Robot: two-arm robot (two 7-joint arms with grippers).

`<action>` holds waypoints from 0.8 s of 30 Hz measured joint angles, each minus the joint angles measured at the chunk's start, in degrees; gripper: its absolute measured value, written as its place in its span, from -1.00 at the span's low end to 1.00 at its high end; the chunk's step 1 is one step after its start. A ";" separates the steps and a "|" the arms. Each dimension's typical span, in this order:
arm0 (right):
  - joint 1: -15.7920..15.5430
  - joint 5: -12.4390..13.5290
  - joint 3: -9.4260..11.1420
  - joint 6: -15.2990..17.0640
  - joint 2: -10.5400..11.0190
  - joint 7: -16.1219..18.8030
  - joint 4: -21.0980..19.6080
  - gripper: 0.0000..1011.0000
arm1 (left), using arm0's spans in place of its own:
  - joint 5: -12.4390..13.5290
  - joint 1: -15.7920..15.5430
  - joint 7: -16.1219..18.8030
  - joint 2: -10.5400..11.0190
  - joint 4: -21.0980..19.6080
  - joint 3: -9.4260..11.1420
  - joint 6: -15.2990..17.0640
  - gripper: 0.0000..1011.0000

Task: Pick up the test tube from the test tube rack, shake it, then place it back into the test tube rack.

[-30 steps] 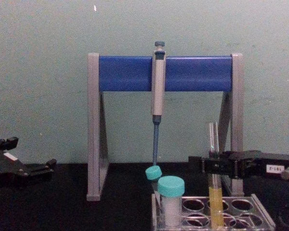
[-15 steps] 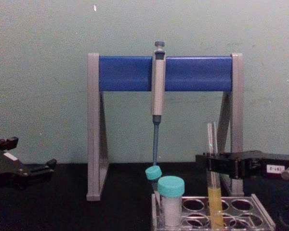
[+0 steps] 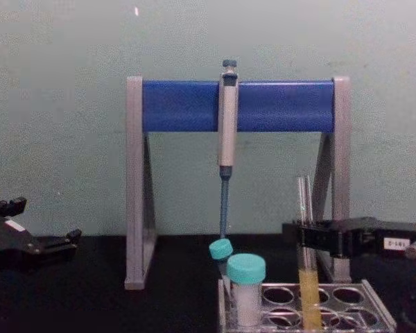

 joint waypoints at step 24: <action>-3.73 -3.47 1.67 -7.41 2.00 -1.22 -6.50 -0.56 | 0.00 0.00 0.00 0.00 0.00 0.00 0.00 1.00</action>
